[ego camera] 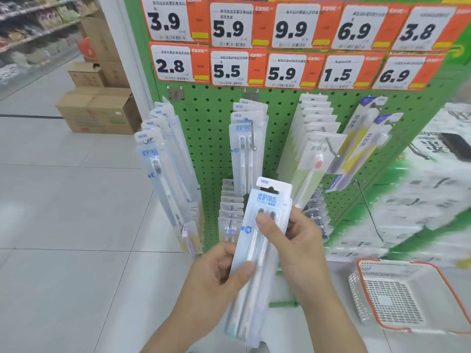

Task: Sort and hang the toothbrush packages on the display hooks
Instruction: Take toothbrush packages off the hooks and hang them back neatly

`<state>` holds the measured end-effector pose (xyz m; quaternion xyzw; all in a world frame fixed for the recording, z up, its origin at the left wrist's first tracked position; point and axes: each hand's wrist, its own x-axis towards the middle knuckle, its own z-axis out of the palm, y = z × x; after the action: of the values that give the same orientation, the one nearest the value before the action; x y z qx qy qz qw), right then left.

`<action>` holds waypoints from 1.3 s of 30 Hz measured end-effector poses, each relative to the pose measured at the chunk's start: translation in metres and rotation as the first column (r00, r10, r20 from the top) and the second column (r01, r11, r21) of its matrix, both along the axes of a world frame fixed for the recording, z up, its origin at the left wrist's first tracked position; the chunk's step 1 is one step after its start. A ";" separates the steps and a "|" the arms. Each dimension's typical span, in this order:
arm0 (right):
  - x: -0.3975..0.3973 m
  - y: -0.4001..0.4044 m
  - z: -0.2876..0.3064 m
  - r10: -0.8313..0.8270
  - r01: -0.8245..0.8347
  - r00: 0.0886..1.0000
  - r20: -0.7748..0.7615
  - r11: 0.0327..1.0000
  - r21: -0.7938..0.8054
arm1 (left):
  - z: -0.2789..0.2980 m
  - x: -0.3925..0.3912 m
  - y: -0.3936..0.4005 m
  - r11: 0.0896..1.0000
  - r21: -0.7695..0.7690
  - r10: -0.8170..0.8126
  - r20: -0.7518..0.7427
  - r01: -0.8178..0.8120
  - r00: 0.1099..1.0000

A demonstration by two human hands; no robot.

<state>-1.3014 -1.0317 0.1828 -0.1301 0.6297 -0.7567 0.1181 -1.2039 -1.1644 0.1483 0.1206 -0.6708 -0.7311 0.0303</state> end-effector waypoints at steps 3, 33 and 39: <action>-0.001 0.000 -0.004 -0.004 0.015 0.992 0.130 0.996 -0.084 | -0.011 0.006 -0.007 0.994 0.062 -0.097 0.080 0.093 0.992; -0.007 0.001 -0.055 0.254 -0.274 0.939 0.229 0.960 0.058 | -0.042 0.015 -0.016 0.953 0.244 -0.224 0.167 0.180 0.960; -0.012 0.000 -0.047 0.267 -0.281 0.888 0.374 0.959 -0.017 | -0.041 0.011 -0.013 0.958 0.247 -0.195 0.177 0.148 0.965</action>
<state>-1.3130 -1.0320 0.1359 -0.0694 0.5853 -0.7312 0.3433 -1.1930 -1.1776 0.1073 0.1370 -0.5883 -0.7886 -0.1151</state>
